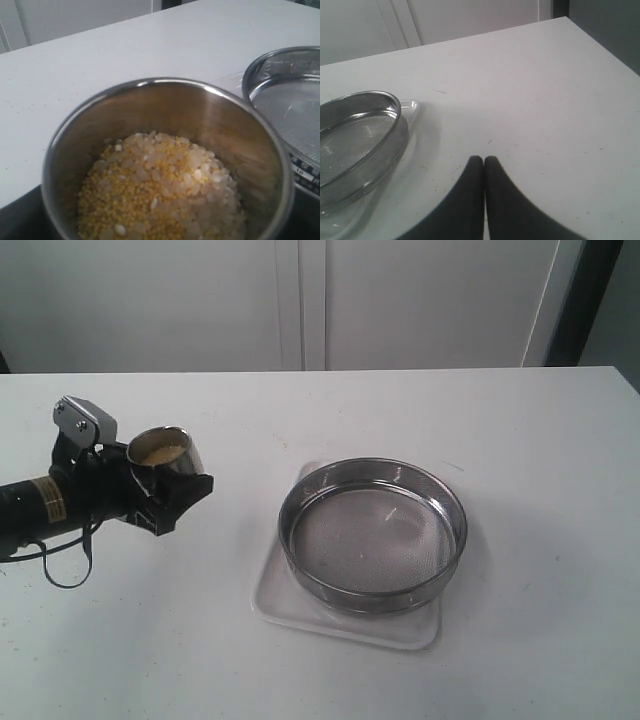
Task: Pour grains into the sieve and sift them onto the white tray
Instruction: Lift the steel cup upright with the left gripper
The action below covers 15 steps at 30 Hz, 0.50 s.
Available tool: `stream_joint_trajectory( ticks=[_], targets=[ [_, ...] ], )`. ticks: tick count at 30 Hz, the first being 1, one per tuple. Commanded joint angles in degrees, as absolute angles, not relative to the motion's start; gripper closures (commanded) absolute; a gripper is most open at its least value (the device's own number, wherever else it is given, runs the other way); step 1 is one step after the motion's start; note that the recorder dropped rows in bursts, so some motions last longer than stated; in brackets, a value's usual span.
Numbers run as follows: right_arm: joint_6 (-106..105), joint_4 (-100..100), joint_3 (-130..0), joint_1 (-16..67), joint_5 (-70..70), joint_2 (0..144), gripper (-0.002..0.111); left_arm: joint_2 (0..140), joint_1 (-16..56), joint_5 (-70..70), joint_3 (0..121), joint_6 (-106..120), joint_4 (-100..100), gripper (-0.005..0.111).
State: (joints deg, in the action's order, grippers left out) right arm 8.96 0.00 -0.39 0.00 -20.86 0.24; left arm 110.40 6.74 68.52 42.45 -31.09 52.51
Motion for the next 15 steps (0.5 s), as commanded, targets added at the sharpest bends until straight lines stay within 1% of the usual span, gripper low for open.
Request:
stream_joint_trajectory(
  ticks=[1,10,15],
  targets=[
    [9.26,0.0,0.0,0.07,-20.04,0.0,0.108,106.15,7.07,69.96,41.11,-33.5,52.97,0.107],
    [9.26,0.0,0.0,0.07,-20.04,0.0,0.108,96.74,7.07,69.96,35.29,-36.41,52.3,0.107],
    [9.26,0.0,0.0,0.07,-20.04,0.0,0.108,94.18,7.07,69.31,33.69,-36.65,51.69,0.107]
  ],
)
